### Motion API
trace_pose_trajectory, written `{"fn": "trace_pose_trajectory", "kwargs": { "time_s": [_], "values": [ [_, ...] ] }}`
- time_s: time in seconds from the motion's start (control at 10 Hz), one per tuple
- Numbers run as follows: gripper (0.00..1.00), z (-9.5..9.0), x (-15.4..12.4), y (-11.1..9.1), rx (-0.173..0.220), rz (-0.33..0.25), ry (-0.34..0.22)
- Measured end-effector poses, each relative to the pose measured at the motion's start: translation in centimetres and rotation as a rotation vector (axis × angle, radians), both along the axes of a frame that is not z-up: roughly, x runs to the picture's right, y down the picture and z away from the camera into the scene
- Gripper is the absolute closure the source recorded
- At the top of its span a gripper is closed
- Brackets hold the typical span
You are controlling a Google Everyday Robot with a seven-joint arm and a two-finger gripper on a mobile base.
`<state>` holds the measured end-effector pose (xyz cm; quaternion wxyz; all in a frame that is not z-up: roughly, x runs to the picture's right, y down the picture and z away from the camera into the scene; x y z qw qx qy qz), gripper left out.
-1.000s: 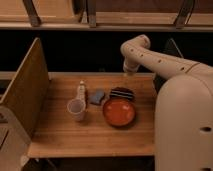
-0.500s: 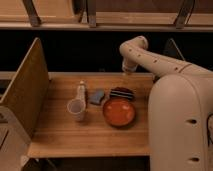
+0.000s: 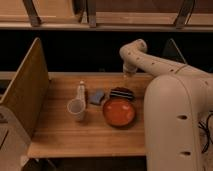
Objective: Drag the pepper across the table
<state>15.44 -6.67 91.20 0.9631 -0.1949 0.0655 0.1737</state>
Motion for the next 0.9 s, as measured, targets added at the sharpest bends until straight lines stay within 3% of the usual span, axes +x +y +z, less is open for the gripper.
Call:
{"fn": "trace_pose_trajectory", "kwargs": {
  "time_s": [0.6,0.9],
  "values": [
    [0.35,4.7,-0.7,3.2,-0.052,0.03,-0.033],
    [0.35,6.5,0.1,3.5,-0.055,0.029,-0.024]
  ]
}}
